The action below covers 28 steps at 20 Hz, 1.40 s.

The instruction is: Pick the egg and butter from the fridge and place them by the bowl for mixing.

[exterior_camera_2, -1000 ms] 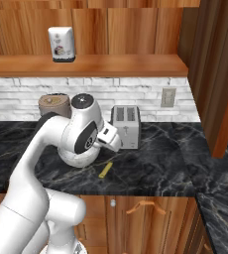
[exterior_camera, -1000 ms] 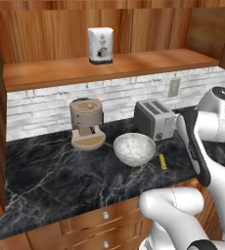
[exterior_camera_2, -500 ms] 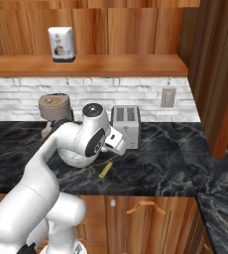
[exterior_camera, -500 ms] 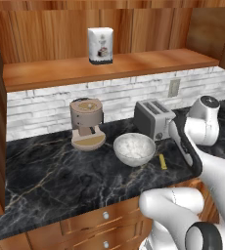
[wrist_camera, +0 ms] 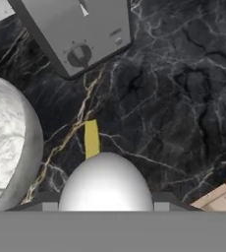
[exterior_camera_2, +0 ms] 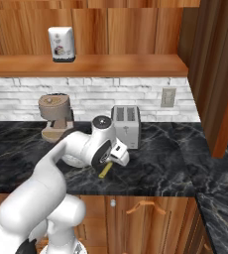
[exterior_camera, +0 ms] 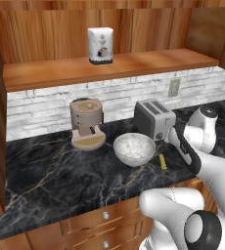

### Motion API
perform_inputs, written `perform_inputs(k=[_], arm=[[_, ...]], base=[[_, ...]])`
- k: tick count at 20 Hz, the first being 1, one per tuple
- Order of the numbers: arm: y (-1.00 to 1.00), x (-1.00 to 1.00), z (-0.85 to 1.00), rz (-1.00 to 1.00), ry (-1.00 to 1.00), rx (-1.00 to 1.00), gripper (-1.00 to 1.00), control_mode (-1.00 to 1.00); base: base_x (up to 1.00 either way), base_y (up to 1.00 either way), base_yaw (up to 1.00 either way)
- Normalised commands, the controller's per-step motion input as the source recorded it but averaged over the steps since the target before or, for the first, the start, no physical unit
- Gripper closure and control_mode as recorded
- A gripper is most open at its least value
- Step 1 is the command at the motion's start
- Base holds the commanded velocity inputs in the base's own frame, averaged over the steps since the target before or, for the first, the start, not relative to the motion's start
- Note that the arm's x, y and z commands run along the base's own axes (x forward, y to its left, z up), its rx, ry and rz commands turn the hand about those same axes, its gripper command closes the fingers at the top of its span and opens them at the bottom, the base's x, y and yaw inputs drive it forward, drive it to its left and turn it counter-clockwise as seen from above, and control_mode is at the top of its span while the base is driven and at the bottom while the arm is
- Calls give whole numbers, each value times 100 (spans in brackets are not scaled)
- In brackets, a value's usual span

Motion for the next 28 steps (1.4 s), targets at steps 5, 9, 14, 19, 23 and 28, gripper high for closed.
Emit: perform_inputs(k=[5,9,14,19,23,28], arm=[[0,18,-35,0,0,5,100,-100],[-1,28,-33,0,0,0,100,-100],[-2,41,-26,0,6,0,100,-100],[-8,28,-31,0,11,0,100,-100],[-1,25,-26,0,5,5,100,-100],[-8,25,-22,0,1,6,100,-100]], base=[[0,0,0],[0,0,0],[0,0,0],[0,0,0],[0,0,0],[0,0,0]])
